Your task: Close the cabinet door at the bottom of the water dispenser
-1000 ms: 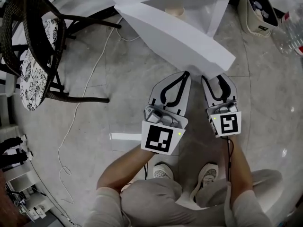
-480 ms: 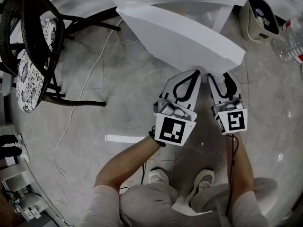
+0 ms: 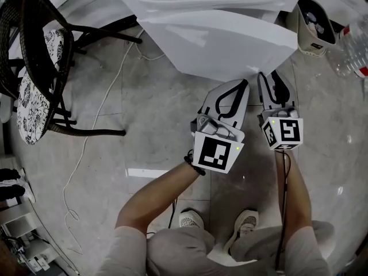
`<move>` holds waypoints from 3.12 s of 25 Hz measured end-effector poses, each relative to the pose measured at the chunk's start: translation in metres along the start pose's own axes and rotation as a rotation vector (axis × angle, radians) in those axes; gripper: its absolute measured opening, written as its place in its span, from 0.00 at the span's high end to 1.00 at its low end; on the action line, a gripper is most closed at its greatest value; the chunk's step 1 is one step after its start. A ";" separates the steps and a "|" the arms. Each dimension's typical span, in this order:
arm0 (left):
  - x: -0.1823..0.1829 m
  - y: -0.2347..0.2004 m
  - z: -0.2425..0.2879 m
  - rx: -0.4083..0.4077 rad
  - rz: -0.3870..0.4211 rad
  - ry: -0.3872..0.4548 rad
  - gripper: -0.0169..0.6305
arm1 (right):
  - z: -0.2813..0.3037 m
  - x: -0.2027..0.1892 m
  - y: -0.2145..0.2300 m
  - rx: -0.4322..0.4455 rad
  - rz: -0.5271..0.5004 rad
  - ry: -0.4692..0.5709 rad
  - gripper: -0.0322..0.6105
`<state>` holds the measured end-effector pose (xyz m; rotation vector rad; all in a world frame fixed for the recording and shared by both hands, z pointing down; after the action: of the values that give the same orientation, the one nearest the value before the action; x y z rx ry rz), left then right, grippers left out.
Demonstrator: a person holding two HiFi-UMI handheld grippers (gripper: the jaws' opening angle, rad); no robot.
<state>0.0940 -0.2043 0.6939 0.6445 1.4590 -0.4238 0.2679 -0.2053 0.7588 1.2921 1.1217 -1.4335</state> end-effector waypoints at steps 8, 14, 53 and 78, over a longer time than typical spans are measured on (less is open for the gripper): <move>-0.009 -0.004 0.005 -0.001 0.013 -0.012 0.96 | 0.012 -0.001 0.004 -0.053 0.014 0.012 0.73; -0.005 -0.007 0.005 0.002 0.028 -0.009 0.96 | 0.022 -0.001 0.010 -0.066 0.018 0.007 0.74; 0.009 -0.031 -0.020 0.062 0.063 -0.010 0.96 | 0.065 0.004 0.028 -0.141 0.091 -0.013 0.76; 0.010 -0.069 -0.074 0.276 -0.060 -0.010 0.96 | 0.009 0.048 0.004 -0.074 0.092 0.061 0.92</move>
<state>-0.0053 -0.2091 0.6746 0.8179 1.4255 -0.6825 0.2665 -0.2165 0.7116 1.3256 1.1306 -1.2808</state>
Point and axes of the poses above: the fingertips, and each gripper's own axes: z forward along the fingers, y to its right, x out of its top, the point moved 10 cm from there along -z, backward along the fingers, and after that the axes turned 3 degrees about -z, right-handed, at the moved point
